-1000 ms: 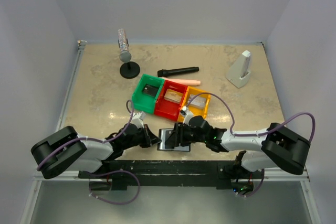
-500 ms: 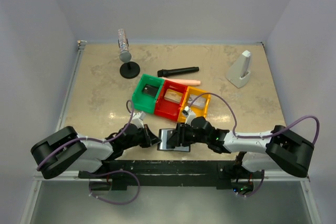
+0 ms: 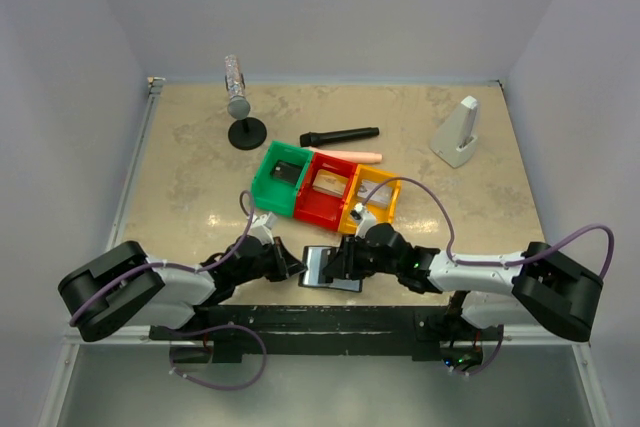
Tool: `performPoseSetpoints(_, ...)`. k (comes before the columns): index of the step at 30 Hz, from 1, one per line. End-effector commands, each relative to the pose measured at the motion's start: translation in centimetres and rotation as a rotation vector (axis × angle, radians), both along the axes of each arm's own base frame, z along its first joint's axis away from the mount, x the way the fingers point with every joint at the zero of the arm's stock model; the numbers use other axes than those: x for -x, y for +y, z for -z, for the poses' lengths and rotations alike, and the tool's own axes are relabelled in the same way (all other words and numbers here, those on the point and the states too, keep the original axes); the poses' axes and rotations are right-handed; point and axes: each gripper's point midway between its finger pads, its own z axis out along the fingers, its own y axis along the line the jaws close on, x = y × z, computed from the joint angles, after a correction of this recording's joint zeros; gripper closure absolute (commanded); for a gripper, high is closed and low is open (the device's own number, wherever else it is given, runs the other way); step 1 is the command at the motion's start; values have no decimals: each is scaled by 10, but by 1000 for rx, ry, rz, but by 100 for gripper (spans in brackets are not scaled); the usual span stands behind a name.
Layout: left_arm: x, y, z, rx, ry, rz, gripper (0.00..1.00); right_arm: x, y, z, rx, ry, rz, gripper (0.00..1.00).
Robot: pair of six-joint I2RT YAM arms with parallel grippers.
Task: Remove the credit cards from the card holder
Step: Remove the credit card from the card holder.
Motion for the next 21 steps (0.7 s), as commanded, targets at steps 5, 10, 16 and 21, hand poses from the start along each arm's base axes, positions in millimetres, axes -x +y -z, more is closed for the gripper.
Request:
performPoseSetpoints(5, 7, 19, 18, -69, 16, -30, 100, -5, 0, -8, -23, -41, 22, 83)
performPoseSetpoints(10, 6, 21, 17, -69, 11, -39, 100, -5, -1, -8, -19, -41, 24, 90)
performPoseSetpoints(16, 5, 22, 16, -67, 4, -47, 100, -3, -2, -7, -16, -35, 19, 100)
performPoseSetpoints(21, 4, 20, 12, -52, -4, -47, 100, -4, -11, -1, 36, -23, 38, 100)
